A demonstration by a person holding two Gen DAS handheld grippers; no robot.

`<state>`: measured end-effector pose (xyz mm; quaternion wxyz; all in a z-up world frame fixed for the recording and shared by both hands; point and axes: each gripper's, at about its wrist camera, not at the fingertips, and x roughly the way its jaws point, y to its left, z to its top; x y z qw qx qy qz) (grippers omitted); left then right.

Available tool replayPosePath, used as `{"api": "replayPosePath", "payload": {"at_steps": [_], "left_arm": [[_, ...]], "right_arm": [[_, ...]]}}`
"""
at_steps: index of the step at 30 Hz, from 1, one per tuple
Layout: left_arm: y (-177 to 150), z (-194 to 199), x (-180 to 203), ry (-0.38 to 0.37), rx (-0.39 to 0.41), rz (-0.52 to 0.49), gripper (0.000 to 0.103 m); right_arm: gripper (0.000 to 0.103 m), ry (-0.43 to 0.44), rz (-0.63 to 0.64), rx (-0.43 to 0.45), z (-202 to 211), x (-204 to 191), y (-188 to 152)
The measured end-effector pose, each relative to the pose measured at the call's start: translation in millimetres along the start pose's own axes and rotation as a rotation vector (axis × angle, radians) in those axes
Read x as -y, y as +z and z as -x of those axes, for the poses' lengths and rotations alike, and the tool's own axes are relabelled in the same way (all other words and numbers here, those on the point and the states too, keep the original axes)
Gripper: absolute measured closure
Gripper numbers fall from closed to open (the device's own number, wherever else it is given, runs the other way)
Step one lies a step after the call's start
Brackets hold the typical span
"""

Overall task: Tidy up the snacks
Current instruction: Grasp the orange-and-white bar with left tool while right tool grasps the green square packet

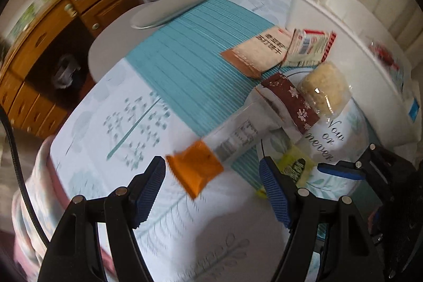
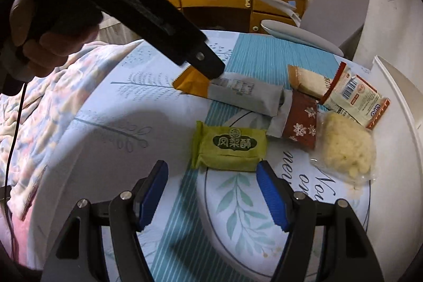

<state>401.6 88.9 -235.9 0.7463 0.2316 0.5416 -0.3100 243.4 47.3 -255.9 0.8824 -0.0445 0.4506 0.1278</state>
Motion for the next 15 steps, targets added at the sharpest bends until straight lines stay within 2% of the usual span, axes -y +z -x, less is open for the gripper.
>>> {"api": "replayPosePath", "payload": {"at_steps": [3, 12, 15], "left_arm": [[8.6, -17.5, 4.4, -0.016, -0.016, -0.04, 0.031], [17.1, -52.8, 9.5, -0.037, -0.041, -0.063, 0.031], [18.0, -60.7, 8.6, -0.042, -0.045, -0.059, 0.031]], "right_arm": [[0.033, -0.034, -0.001, 0.005, -7.1, 0.2, -0.8], [0.032, -0.069, -0.011, 0.016, -22.6, 5.1, 3.7], [0.025, -0.073, 0.001, 0.014, -25.8, 2.9, 7.1]]}}
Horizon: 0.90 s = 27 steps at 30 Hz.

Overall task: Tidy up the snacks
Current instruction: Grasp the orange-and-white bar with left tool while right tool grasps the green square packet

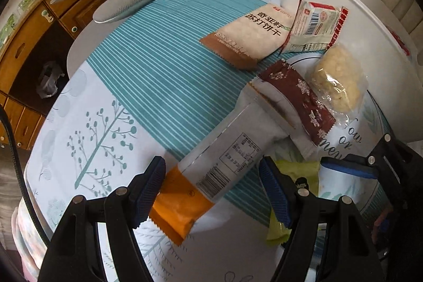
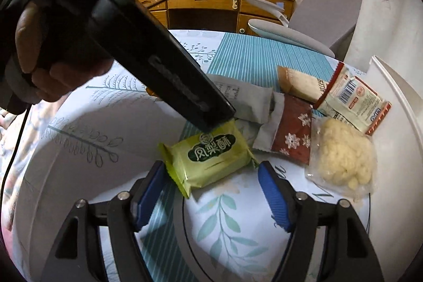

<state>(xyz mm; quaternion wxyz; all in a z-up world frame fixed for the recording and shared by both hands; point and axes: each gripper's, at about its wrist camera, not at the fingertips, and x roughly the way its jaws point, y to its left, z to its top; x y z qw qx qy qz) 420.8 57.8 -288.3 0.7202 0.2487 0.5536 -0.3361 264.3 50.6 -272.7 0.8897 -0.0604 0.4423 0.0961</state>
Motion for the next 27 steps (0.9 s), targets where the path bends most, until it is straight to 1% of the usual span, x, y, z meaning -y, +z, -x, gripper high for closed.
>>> {"api": "replayPosePath", "payload": {"at_steps": [3, 5, 6, 8, 12, 14, 16, 17, 20, 22, 23, 25, 27], "left_arm": [[2.6, -1.9, 1.1, -0.006, 0.013, 0.004, 0.033], [4.9, -2.0, 0.3, -0.003, 0.028, 0.006, 0.042], [5.2, -1.2, 0.6, -0.003, 0.035, 0.006, 0.048], [5.7, 1.1, 0.6, -0.001, 0.049, 0.01, 0.055], [1.3, 4.2, -4.7, -0.007, 0.07, 0.049, 0.06], [-5.0, 6.8, -7.2, -0.015, 0.081, 0.083, 0.063], [-11.0, 8.8, -14.0, -0.017, 0.091, 0.131, 0.064], [-13.6, 10.0, -16.7, -0.016, 0.094, 0.147, 0.064], [-23.7, 13.1, -26.4, -0.006, 0.1, 0.205, 0.065], [-32.1, 17.4, -35.3, -0.006, 0.103, 0.254, 0.065], [-36.8, 19.6, -38.6, -0.005, 0.105, 0.273, 0.065], [-47.7, 26.7, -46.0, -0.003, 0.113, 0.319, 0.065], [-57.5, 34.6, -52.5, -0.01, 0.118, 0.369, 0.065]], "right_arm": [[0.023, -0.006, 0.01, -0.001, -2.0, -2.1, 2.7], [0.023, -0.01, 0.012, 0.0, -2.9, -2.5, 3.9], [0.023, -0.012, 0.013, 0.001, -3.3, -2.9, 4.4], [0.023, -0.022, 0.015, 0.003, -4.0, -3.7, 5.8], [0.023, -0.032, 0.026, 0.006, -4.8, -6.1, 7.3], [0.023, -0.03, 0.022, 0.003, -5.1, -5.4, 8.1], [0.023, -0.031, 0.027, 0.004, -5.7, -4.9, 9.0], [0.024, -0.031, 0.033, 0.007, -6.0, -4.9, 9.4], [0.034, -0.007, 0.038, 0.006, -9.2, -4.7, 12.8], [0.037, -0.002, 0.035, 0.001, -9.8, -5.0, 14.1], [0.04, 0.005, 0.035, 0.0, -10.0, -5.2, 14.8], [0.042, 0.011, 0.037, -0.003, -10.3, -6.0, 15.3], [0.047, 0.02, 0.054, -0.002, -10.3, -7.1, 15.9]]}}
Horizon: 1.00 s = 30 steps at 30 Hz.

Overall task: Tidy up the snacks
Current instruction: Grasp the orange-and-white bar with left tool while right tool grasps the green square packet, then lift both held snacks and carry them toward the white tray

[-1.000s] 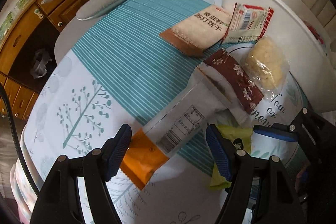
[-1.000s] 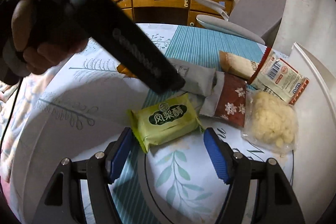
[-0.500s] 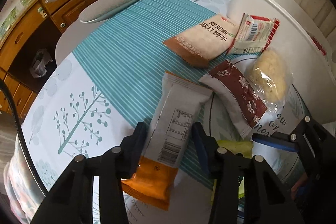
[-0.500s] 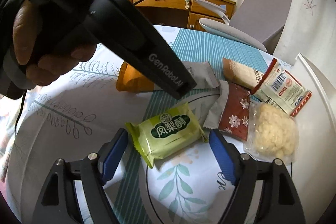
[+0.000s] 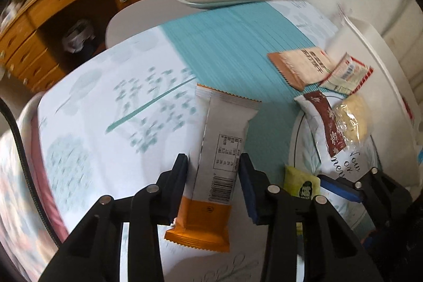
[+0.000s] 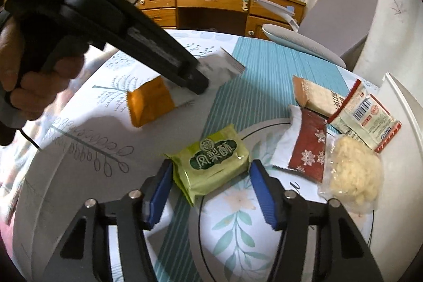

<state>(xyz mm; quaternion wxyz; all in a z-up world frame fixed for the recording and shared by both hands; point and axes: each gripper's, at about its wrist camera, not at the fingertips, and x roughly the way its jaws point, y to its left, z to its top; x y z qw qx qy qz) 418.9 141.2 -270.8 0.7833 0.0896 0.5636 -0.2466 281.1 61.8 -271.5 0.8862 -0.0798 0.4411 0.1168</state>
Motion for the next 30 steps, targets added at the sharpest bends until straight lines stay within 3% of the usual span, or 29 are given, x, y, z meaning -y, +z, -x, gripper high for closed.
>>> {"api": "replayPosePath", "payload": {"at_steps": [8, 19, 25, 30], "left_arm": [[-37.8, 44.5, -21.9, 0.005, -0.013, 0.138, 0.065], [-108.2, 121.8, -9.5, 0.028, -0.012, 0.313, 0.065], [-164.4, 164.5, 4.8, -0.086, 0.049, 0.462, 0.065], [-189.7, 196.4, 30.5, -0.162, 0.086, 0.501, 0.065]], "right_arm": [[0.051, 0.045, 0.02, -0.058, 9.5, -14.6, -3.2], [0.052, 0.17, -0.068, -0.198, 50.2, -45.0, -23.2], [0.052, 0.191, -0.163, -0.253, 81.3, -40.2, -33.8], [0.052, 0.163, -0.263, -0.271, 113.5, -25.7, -37.4]]}}
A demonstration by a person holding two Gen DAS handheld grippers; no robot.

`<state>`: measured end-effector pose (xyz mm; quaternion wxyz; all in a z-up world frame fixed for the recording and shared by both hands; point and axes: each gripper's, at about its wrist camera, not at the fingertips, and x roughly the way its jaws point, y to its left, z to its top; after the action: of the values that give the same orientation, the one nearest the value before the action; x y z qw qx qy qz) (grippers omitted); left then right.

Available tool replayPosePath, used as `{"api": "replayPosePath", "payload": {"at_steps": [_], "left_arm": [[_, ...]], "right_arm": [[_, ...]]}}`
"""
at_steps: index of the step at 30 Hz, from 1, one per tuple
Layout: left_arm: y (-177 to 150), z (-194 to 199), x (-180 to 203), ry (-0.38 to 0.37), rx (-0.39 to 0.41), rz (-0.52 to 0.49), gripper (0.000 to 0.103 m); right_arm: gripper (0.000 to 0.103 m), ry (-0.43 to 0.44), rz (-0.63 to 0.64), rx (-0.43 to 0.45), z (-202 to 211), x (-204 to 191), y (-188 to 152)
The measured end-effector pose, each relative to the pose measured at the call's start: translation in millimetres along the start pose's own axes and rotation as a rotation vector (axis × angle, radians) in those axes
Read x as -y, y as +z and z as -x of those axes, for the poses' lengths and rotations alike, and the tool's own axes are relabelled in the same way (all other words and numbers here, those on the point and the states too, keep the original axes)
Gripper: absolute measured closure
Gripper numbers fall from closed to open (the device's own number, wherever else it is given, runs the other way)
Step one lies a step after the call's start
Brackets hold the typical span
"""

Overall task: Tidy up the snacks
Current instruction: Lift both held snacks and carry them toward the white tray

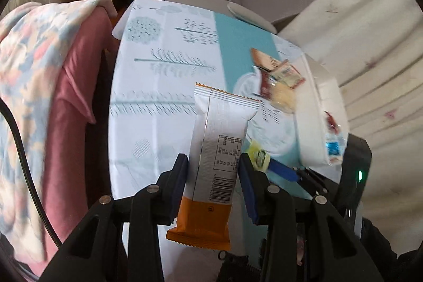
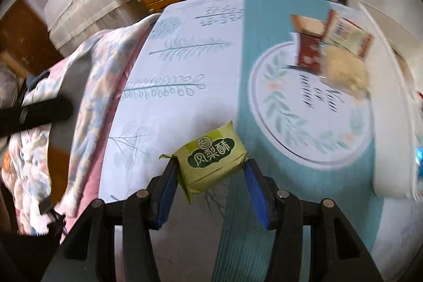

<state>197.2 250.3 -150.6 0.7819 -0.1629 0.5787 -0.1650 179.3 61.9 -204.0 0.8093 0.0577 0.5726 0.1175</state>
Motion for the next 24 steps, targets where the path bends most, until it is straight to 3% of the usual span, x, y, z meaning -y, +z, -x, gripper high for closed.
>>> {"api": "replayPosePath", "payload": {"at_steps": [10, 18, 24], "left_arm": [[-25.6, 29.9, 80.4, -0.123, 0.046, -0.129, 0.065], [-26.4, 20.5, 146.3, -0.12, 0.094, -0.196, 0.065], [-29.3, -0.3, 195.8, -0.1, 0.087, -0.199, 0.065]], "right_arm": [[0.052, -0.021, -0.07, 0.141, 83.3, 35.1, -10.2], [0.052, -0.035, -0.084, 0.248, 132.9, 81.7, -24.7], [0.052, -0.018, -0.094, 0.264, 152.1, 130.8, -31.7]]}}
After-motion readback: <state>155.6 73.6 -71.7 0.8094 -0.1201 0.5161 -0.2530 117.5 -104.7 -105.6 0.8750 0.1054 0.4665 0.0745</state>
